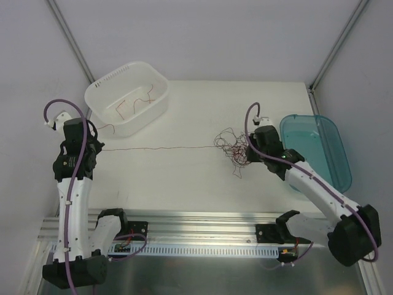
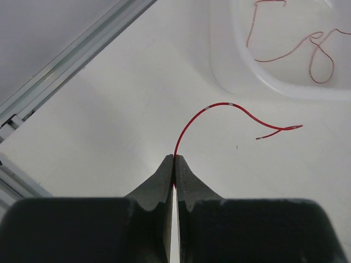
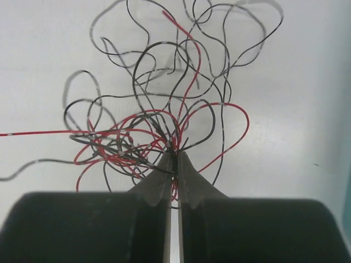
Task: Untangle the cables
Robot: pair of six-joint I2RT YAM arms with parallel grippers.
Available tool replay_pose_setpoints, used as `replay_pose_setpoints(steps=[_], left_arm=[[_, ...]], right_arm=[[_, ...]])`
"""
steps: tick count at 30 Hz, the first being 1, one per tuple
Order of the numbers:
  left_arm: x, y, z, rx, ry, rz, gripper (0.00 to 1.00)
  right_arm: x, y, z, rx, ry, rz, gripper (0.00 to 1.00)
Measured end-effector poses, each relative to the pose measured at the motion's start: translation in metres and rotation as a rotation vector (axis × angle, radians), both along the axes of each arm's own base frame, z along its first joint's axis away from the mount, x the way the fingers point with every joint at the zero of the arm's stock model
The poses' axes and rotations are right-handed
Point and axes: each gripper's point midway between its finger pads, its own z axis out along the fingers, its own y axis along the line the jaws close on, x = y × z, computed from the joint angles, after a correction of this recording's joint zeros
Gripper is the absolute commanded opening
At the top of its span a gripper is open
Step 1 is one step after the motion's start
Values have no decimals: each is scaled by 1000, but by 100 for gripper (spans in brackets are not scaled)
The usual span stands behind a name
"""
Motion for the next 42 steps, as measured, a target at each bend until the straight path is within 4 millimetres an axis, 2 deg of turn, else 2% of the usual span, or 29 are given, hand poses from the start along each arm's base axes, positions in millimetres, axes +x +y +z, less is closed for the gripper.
replay_pose_setpoints(steps=[3,6,9,12,14,17,18,20,21,25,34,38,42], left_arm=[[-1,17,-20,-26,39,88,0],[-5,23,-52,-93,95,134,0],[-5,17,-82,-154,154,131,0],[-3,6,-107,-213,204,93,1],[0,-3,-119,-252,218,51,10],[3,-24,-131,-322,225,-54,38],[5,-35,-133,-347,218,-106,55],[6,-55,-132,-371,208,-205,69],[7,-68,-129,-380,196,-270,81],[3,-119,-103,-393,112,-542,91],[-18,-211,-49,-398,-29,-1034,86],[-34,-253,-36,-365,-62,-1245,81],[-51,-291,-31,-328,-79,-1421,75]], right_arm=[[-4,-28,36,2,-88,-45,1],[-11,-47,69,1,-152,-62,1],[-18,-54,99,12,-208,-55,1],[-27,-51,124,50,-254,-10,1],[-33,-41,136,91,-271,49,1],[-42,-21,143,156,-267,168,1],[-44,-14,142,168,-255,207,1],[-48,-1,137,180,-227,279,1],[-50,7,132,177,-210,320,1],[-60,33,114,144,-153,464,1],[-81,71,84,35,-93,703,1],[-86,83,71,-11,-58,760,1],[-87,94,69,-35,-53,795,1]])
